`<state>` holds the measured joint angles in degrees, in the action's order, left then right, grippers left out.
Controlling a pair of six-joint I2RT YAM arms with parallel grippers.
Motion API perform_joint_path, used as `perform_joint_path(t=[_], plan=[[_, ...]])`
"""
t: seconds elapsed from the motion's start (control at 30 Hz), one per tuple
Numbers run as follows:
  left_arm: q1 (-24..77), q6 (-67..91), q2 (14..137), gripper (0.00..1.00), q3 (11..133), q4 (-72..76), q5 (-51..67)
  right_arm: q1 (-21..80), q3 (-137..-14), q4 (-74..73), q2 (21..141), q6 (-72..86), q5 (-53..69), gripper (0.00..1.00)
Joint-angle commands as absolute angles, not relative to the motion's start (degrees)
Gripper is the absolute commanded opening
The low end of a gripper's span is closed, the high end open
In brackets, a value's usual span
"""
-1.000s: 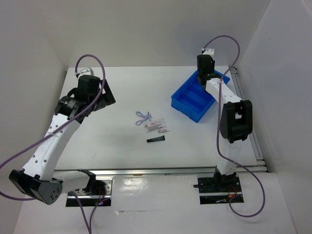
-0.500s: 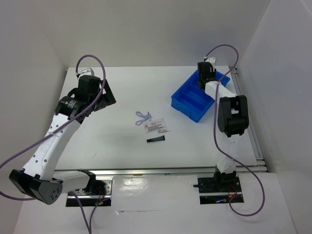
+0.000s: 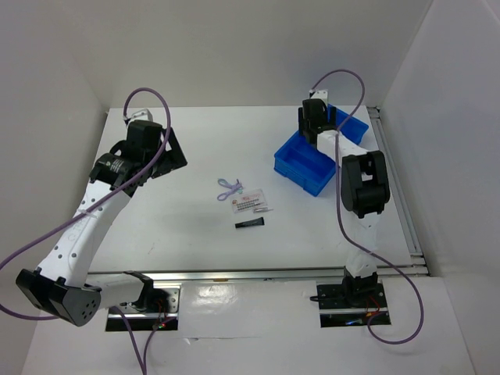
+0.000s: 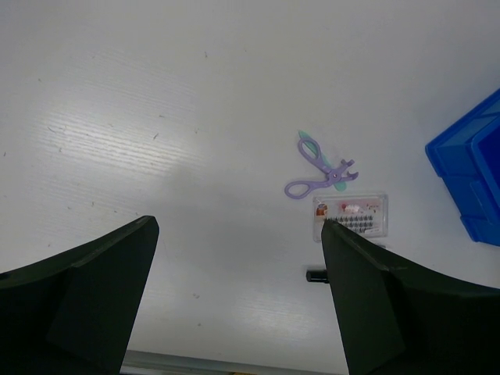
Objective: Organize the makeup
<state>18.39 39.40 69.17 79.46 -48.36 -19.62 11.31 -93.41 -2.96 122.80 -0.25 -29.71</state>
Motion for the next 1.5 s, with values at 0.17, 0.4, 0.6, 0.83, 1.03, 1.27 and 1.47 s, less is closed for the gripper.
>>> perform_joint_path(t=[0.17, 0.4, 0.6, 0.83, 1.03, 1.27, 1.47], plan=[[18.11, 40.17, 69.08, 1.0, 80.07, -46.67, -18.81, 11.07, -100.97, -11.74, 113.31, 9.05, -19.8, 0.39], [18.11, 39.64, 69.08, 1.0, 79.01, -45.62, -18.8, 17.74, -92.48, -19.94, 102.33, 12.22, -3.44, 0.54], [18.11, 38.06, 69.61, 1.0, 77.96, -45.62, -22.32, 30.04, -80.26, -21.52, 96.59, 12.74, 0.26, 0.84], [18.11, 38.06, 69.61, 1.0, 78.49, -46.14, -22.24, 39.46, -81.04, -22.34, 106.24, 14.06, 0.43, 0.84], [18.11, 38.58, 69.08, 1.0, 78.49, -46.14, -20.48, 39.46, -82.96, -18.82, 111.53, 15.91, 2.89, 0.81], [18.11, 38.58, 69.08, 1.0, 78.49, -46.14, -19.34, 38.94, -86.65, -18.9, 116.28, 15.91, 2.37, 0.65], [18.11, 38.58, 69.08, 1.0, 78.49, -46.14, -19.34, 38.94, -89.55, -18.9, 119.44, 16.44, 0.45, 0.55]])
